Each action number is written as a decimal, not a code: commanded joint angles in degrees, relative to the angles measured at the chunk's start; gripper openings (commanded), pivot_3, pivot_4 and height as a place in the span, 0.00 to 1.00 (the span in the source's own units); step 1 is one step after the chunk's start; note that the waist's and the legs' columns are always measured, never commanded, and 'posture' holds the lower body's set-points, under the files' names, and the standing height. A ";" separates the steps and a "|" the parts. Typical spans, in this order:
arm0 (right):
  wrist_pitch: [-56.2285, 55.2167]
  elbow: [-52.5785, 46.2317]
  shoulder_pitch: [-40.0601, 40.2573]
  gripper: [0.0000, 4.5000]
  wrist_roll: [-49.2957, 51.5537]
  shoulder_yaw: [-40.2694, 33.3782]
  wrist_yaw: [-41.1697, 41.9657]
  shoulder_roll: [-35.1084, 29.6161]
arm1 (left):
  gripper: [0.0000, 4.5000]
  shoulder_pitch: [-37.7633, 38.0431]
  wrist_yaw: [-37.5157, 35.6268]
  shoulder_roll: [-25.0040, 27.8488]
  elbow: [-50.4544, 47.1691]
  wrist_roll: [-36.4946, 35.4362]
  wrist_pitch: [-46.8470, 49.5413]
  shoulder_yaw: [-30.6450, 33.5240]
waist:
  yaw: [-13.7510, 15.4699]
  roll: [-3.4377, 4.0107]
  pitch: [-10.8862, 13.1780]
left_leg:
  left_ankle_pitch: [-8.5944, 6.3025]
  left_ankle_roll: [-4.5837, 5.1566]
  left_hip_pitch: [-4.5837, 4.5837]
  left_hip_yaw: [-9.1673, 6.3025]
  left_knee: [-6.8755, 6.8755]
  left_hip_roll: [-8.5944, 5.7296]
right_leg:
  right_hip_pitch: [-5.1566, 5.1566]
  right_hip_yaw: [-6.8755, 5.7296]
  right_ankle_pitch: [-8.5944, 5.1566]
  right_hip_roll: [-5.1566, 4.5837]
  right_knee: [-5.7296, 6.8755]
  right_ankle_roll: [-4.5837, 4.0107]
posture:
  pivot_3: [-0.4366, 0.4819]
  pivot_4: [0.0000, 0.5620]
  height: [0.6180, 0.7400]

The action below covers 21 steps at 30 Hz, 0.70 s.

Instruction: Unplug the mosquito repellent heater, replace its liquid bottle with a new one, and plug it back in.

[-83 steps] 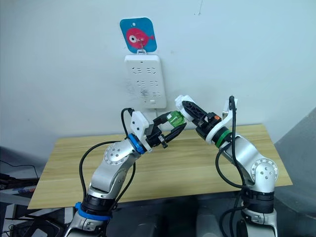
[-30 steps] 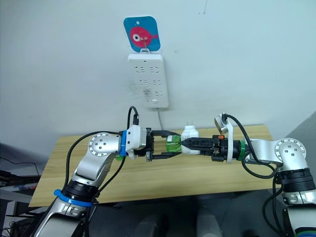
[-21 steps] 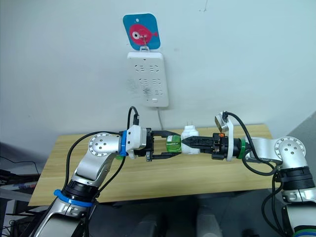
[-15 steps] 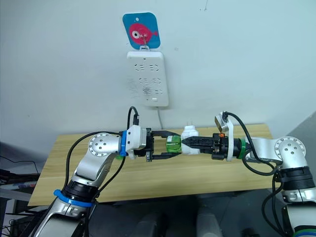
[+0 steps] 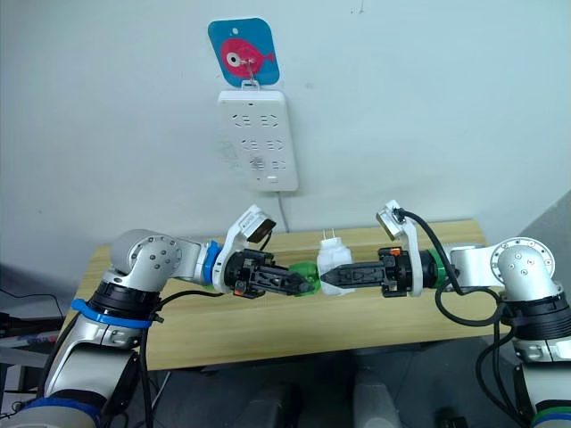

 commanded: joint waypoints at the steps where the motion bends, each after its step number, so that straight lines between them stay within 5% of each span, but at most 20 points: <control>1: 0.38 -0.55 0.13 0.67 -0.39 -2.09 1.19 -0.20 | 0.50 0.08 1.48 -1.40 -0.88 -3.46 1.90 4.84 | 0.06 0.00 0.00 | 0.01 -0.02 0.00 0.00 0.00 0.01 | 0.00 0.03 0.00 -0.02 -0.02 -0.01 | 0.35 0.40 1.00; 8: 0.40 2.45 -0.27 0.67 1.36 -3.83 -0.63 0.30 | 0.99 4.56 2.29 1.61 -6.75 -1.71 -2.38 6.74 | 0.13 0.01 -0.01 | 0.09 -0.20 -0.01 0.09 -0.02 -0.01 | -0.01 0.09 0.01 -0.15 -0.10 -0.01 | 0.36 0.38 1.00; 11: -0.01 4.30 -0.36 0.67 -0.05 -4.89 -0.78 0.47 | 1.00 10.60 -1.78 8.61 -14.22 3.85 -11.93 4.06 | 0.10 0.02 -0.02 | 0.09 -0.24 0.00 0.21 -0.07 0.01 | -0.07 0.13 0.01 -0.20 -0.12 -0.02 | 0.37 0.36 1.00; 16: -0.36 10.44 -1.80 0.67 0.74 -7.20 -4.10 1.66 | 1.00 19.43 -1.77 12.29 -20.96 23.32 -44.34 1.52 | 1.49 0.03 -0.02 | 0.10 -0.25 -0.02 0.39 -0.09 -0.03 | -0.07 0.12 0.07 -0.38 -0.28 -0.12 | 0.39 0.36 1.00; 21: 1.44 14.03 -3.57 0.67 3.44 -8.47 -7.47 1.98 | 1.00 18.91 8.50 3.49 -13.01 45.64 -93.94 1.63 | 3.65 0.05 -0.04 | 0.11 -0.24 -0.25 0.41 -0.05 -0.02 | 0.01 0.04 0.58 -0.39 -0.97 -0.09 | 0.40 0.35 1.00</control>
